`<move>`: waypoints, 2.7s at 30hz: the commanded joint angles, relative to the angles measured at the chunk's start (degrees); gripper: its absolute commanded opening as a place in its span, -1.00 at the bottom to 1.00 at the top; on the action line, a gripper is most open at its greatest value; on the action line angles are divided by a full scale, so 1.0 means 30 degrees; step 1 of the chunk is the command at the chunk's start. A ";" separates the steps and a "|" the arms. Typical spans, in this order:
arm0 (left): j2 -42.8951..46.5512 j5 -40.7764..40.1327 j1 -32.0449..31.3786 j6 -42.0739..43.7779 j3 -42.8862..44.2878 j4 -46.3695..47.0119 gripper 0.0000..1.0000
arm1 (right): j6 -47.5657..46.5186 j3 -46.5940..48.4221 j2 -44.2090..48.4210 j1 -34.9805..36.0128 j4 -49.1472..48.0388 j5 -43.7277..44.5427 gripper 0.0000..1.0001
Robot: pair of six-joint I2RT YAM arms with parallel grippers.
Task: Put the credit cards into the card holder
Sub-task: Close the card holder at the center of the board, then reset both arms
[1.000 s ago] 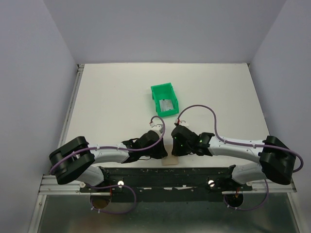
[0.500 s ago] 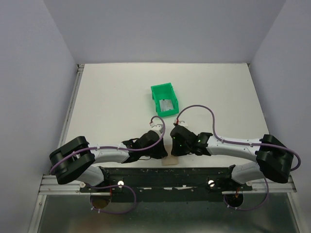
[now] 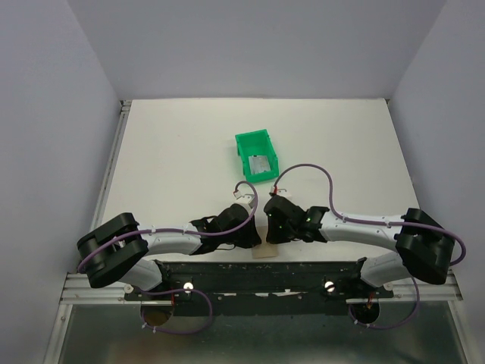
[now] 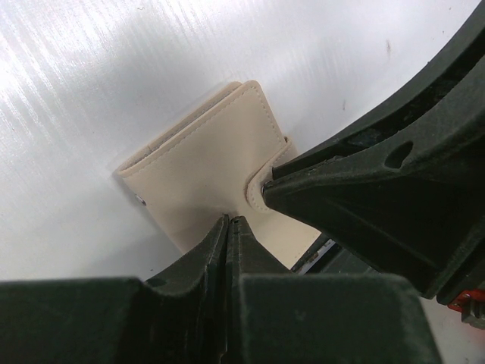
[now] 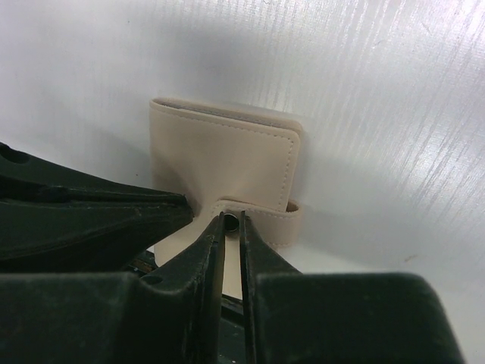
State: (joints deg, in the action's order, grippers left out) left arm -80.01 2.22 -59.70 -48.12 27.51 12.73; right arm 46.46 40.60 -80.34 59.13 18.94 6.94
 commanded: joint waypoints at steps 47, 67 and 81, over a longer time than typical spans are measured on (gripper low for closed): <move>-0.0811 0.0433 -0.0080 -0.0015 0.0382 0.0092 -0.74 | 0.3116 -0.0672 -0.2077 0.0034 0.3765 0.0500 -0.75; -0.0198 -0.0093 -0.0051 0.0394 0.0761 -0.0726 -0.74 | 0.0984 -0.1025 0.2863 0.0005 0.1187 0.1929 -0.62; 0.4340 -0.6386 0.0154 0.1743 0.4482 -0.8105 -0.59 | -0.1803 0.0325 0.8407 0.0005 0.3440 0.5509 -0.20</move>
State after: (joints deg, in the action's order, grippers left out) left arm -72.14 -5.91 -59.68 -44.07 38.81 -1.23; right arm 43.79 40.88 -57.14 58.92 24.51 19.68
